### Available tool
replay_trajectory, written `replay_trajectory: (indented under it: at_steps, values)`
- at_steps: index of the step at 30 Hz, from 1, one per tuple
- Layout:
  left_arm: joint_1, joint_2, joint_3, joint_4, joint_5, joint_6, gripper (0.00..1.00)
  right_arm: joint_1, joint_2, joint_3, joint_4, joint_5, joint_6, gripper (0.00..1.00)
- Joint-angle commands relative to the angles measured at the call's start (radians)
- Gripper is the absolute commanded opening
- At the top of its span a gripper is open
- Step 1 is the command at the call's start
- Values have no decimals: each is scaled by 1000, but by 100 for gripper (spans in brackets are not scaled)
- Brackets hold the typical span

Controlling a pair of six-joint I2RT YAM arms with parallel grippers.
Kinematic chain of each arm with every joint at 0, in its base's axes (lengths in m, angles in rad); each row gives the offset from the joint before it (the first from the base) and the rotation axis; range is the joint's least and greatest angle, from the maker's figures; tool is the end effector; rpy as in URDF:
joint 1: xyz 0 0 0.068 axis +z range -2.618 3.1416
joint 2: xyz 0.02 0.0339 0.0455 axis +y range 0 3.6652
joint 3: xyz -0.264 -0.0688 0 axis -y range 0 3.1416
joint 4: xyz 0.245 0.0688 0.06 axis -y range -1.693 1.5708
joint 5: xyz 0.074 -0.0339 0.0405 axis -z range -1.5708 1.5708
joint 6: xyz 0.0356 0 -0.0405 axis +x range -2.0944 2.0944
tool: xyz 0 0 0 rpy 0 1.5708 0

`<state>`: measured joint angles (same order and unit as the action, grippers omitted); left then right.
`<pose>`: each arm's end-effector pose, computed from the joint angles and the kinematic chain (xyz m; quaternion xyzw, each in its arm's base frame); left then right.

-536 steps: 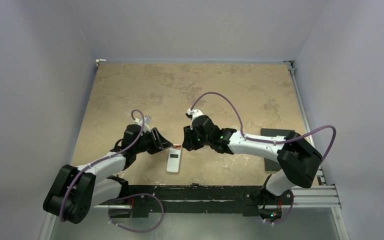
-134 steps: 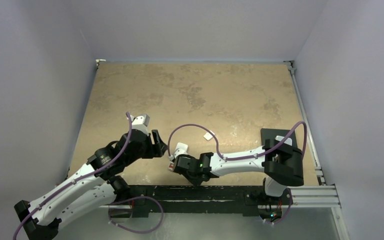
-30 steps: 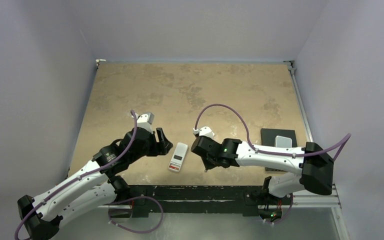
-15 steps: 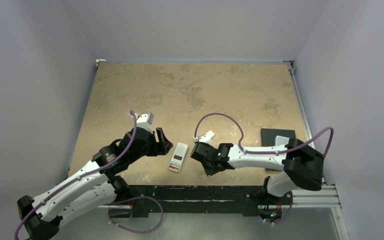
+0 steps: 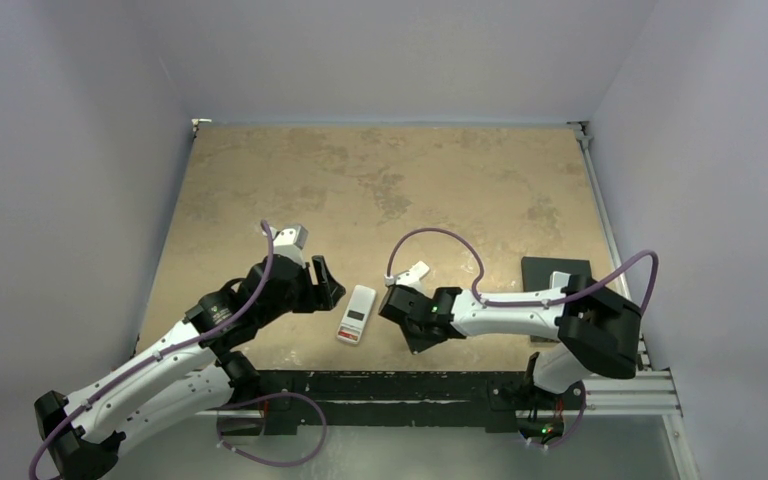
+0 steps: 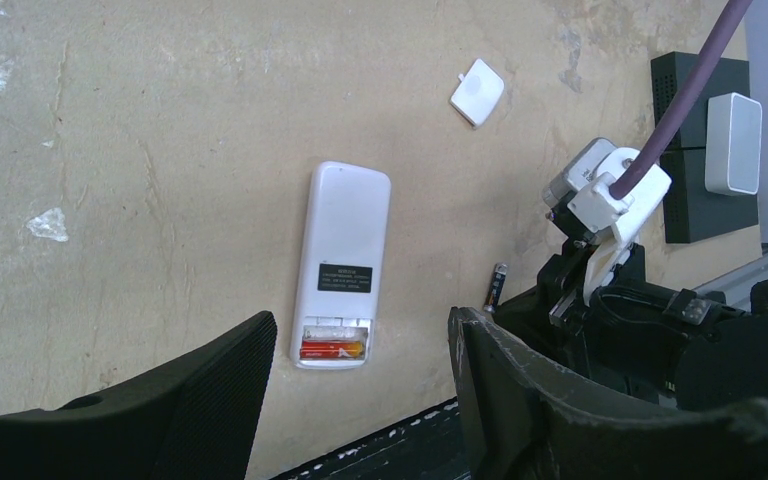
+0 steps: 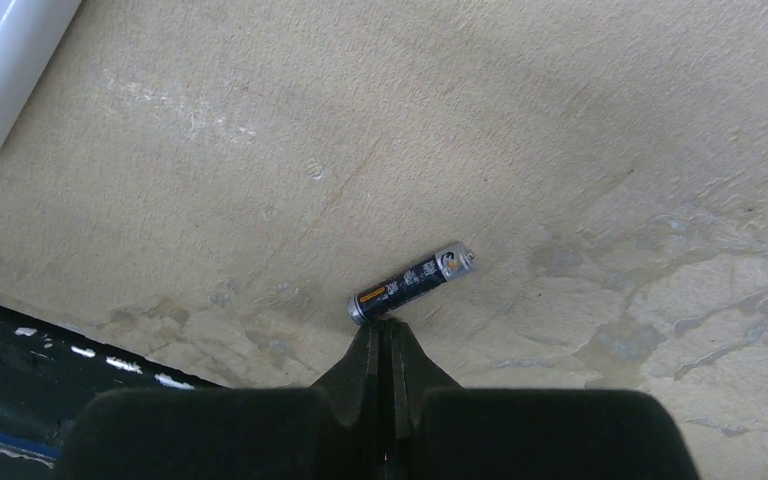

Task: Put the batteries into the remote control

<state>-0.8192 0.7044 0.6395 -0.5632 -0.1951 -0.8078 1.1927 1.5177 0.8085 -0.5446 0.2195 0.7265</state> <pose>0.1111 -0.1088 0.2644 -0.0392 0.8870 -0.2688 0.3735 0.1050 0.2433 0.1598 -0.2099 0.9590 0.0664 0.1786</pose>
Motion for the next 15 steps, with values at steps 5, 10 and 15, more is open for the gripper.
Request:
replay_trajectory:
  at_steps: [5,10,15]
  values:
    - [2,-10,10,7,-18,11,64,4,56,21,77,29,65,0]
    - [3,-8,7,7,-18,11,64,4,56,41,90,33,70,0]
    - [3,-12,8,3,-19,10,64,2,65,64,90,54,70,0]
